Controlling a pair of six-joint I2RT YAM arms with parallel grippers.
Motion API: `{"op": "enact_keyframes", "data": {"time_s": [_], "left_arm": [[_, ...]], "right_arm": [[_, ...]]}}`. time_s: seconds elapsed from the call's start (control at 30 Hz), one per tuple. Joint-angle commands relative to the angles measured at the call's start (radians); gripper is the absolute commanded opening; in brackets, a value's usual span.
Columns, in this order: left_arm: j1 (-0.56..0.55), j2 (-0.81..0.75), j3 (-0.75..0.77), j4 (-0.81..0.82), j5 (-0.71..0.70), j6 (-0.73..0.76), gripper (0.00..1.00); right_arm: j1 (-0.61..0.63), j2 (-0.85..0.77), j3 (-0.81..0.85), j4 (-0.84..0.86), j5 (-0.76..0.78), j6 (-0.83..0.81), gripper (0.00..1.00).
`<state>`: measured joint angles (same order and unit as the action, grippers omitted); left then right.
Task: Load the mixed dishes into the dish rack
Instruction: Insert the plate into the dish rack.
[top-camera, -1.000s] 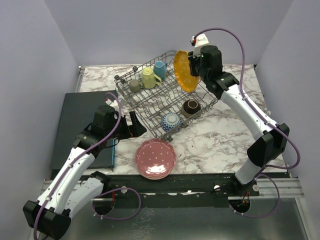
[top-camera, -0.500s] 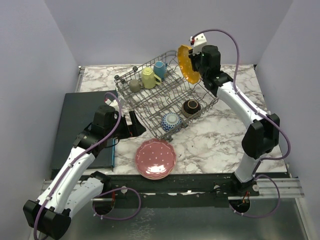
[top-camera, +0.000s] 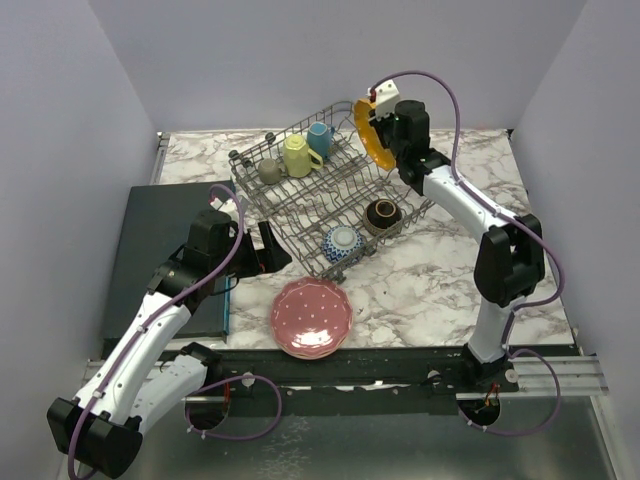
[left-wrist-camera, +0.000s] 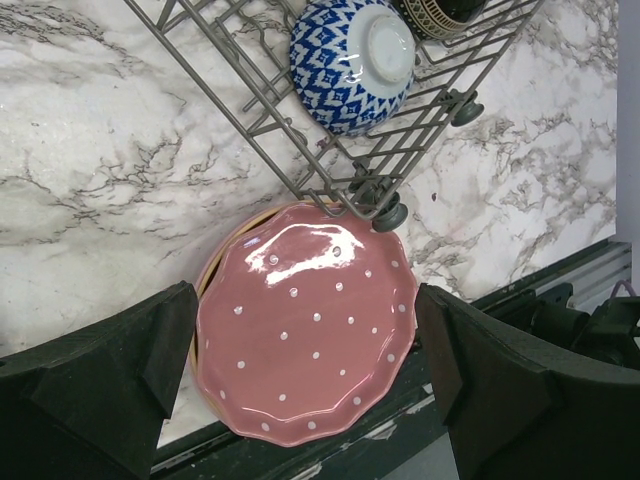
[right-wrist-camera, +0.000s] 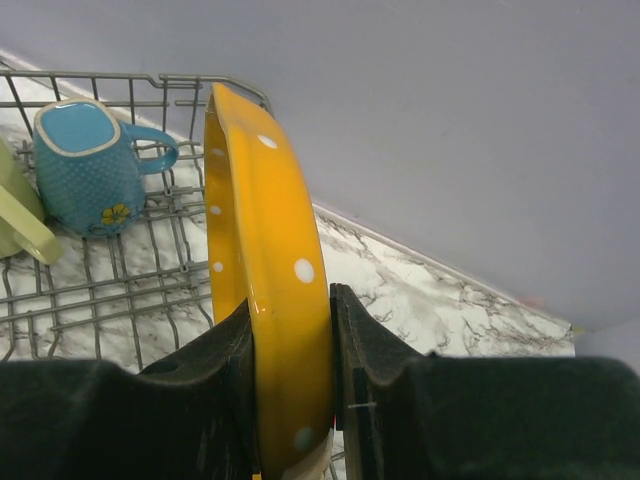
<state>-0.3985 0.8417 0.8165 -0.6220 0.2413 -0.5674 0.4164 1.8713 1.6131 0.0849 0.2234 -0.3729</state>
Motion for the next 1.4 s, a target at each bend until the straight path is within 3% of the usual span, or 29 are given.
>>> {"op": "enact_keyframes", "data": {"time_s": [0.0,0.97,1.37], "left_arm": [[0.010,0.002,-0.007,0.019,-0.025,0.009,0.98],[0.047,0.014,-0.005,0.019,-0.008,0.014,0.98],[0.056,0.021,-0.006,0.021,0.000,0.015,0.98]], "right_arm": [[-0.016,0.001,0.008,0.206,-0.018,-0.022,0.00],[-0.046,0.124,0.061,0.226,-0.077,-0.061,0.00],[-0.065,0.113,0.018,0.248,-0.209,-0.056,0.00]]}}
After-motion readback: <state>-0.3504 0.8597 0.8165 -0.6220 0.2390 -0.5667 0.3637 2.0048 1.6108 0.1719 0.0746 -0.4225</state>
